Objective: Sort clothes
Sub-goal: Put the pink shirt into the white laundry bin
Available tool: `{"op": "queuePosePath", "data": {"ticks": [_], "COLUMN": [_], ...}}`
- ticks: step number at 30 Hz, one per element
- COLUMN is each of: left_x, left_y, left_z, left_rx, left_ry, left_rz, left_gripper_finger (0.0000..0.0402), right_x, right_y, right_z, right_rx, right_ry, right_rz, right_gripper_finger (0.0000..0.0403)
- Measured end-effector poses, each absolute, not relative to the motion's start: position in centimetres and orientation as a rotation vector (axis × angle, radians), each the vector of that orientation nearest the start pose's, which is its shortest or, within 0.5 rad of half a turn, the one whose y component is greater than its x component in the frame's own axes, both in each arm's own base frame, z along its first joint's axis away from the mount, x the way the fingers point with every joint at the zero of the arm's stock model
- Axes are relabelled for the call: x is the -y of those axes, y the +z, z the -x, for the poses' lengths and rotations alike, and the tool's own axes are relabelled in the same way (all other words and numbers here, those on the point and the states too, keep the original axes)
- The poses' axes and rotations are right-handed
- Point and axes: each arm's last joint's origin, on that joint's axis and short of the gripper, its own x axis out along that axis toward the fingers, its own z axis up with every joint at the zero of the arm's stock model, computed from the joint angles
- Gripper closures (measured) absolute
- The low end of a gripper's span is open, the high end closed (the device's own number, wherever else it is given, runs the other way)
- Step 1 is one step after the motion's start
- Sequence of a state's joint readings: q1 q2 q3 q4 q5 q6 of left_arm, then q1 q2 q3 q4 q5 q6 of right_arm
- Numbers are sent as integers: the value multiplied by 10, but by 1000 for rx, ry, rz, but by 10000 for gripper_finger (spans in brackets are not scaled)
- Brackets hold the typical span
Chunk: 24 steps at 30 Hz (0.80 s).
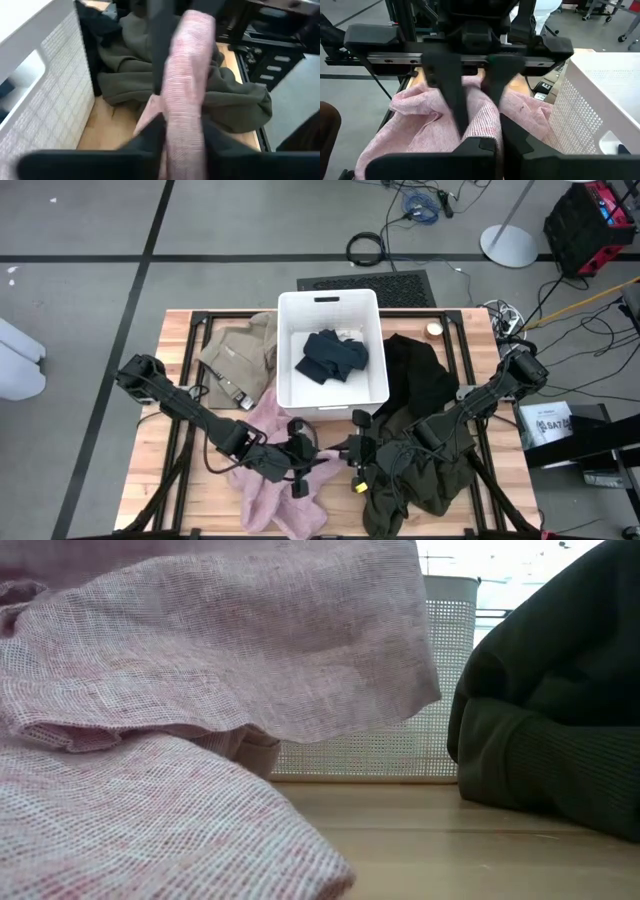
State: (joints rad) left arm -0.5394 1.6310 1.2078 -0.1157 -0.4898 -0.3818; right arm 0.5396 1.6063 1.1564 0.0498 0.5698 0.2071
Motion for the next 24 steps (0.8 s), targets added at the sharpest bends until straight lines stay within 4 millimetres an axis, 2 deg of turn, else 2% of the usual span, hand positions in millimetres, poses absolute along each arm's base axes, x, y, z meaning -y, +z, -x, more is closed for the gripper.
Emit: {"op": "queuePosePath", "data": {"ticks": [2, 4, 10, 13, 16, 19, 24], "left_x": [178, 181, 187, 185, 180, 178, 179], "left_y": [276, 280, 292, 294, 307, 329, 374], "left_z": [-318, -318, -317, -309, -295, -276, -230], "left_rx": [-465, -455, -426, -468, -479, -436, -356], "left_ry": [24, 14, -9, 0, 19, -18, -269], "left_rz": [87, 77, 45, 31, 38, 79, 179], "left_gripper_finger": [386, 388, 396, 396, 396, 396, 396], "right_x": [-172, -172, -171, -172, -173, -173, -180], "right_y": [279, 279, 279, 284, 296, 306, 299], "right_z": [-318, -318, -317, -307, -292, -277, -269], "right_rx": [-335, -333, -338, -366, -381, -395, -440], "right_ry": [-69, -71, -79, -65, -48, -34, -18], "right_rz": [0, -11, -32, -12, -24, -57, -56], "right_gripper_finger": [393, 374, 271, 222, 192, 179, 178]}}
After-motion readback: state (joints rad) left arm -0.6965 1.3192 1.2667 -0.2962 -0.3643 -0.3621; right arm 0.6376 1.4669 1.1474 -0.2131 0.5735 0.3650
